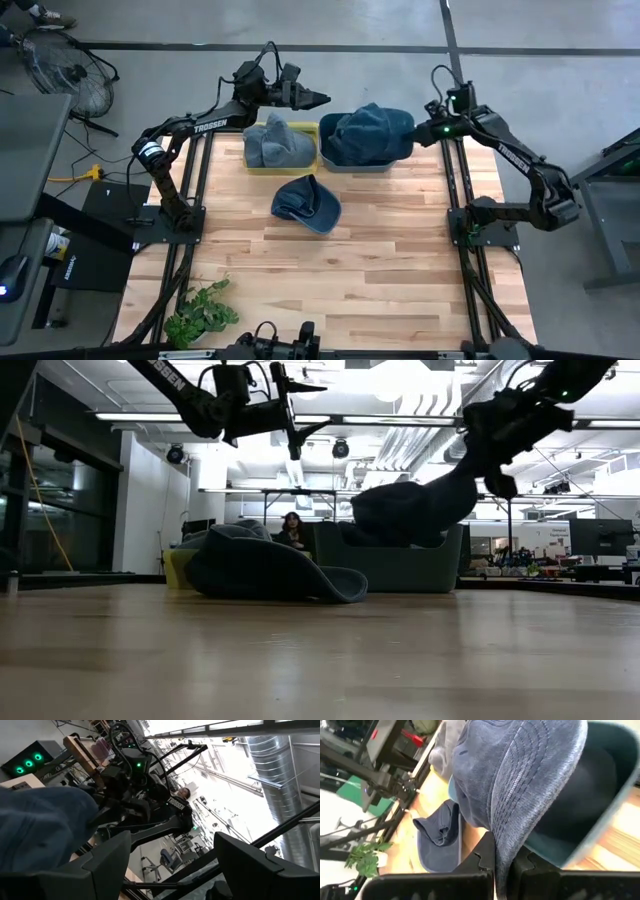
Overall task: Pick & Place hat
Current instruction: Put the right blue cap into the blue bin
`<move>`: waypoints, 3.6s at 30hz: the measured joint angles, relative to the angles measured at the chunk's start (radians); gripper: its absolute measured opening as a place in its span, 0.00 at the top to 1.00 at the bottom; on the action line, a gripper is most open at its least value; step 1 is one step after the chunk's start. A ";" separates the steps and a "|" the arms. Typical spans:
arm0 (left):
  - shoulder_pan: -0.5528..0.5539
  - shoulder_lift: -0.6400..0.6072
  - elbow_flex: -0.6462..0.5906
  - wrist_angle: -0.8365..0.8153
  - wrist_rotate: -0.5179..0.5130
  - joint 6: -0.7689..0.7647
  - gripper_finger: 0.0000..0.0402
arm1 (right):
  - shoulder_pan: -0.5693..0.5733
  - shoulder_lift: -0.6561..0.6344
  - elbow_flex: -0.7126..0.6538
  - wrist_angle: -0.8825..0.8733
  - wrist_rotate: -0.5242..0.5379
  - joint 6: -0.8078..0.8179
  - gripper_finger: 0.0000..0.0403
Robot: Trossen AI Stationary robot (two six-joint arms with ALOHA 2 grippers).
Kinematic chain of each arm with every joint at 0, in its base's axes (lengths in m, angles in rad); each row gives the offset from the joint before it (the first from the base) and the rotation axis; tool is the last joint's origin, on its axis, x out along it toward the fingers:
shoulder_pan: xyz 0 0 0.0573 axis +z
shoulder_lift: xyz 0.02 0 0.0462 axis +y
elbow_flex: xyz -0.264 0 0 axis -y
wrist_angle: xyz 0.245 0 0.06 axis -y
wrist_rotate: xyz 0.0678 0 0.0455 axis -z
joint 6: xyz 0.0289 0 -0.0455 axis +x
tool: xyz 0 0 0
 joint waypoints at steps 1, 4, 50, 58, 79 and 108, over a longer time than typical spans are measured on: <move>0.000 0.000 0.000 0.000 0.002 0.000 0.30 | 0.017 0.012 0.000 0.015 0.007 0.008 0.99; 0.000 0.000 0.000 0.000 0.003 0.000 0.30 | 0.062 0.049 0.000 0.057 0.048 0.032 0.99; 0.000 0.000 0.000 -0.008 0.011 -0.068 0.30 | 0.218 0.171 -0.001 0.124 0.124 0.401 0.99; 0.000 0.000 0.000 -0.016 0.033 -0.081 0.30 | 0.218 0.107 -0.001 0.090 0.113 0.474 0.99; 0.000 0.001 0.000 -0.117 0.070 -0.081 0.30 | 0.297 0.108 -0.001 0.066 0.333 0.576 0.94; 0.000 0.001 0.000 -0.112 0.143 -0.054 0.30 | 0.100 -0.042 0.000 -0.061 0.302 0.357 0.64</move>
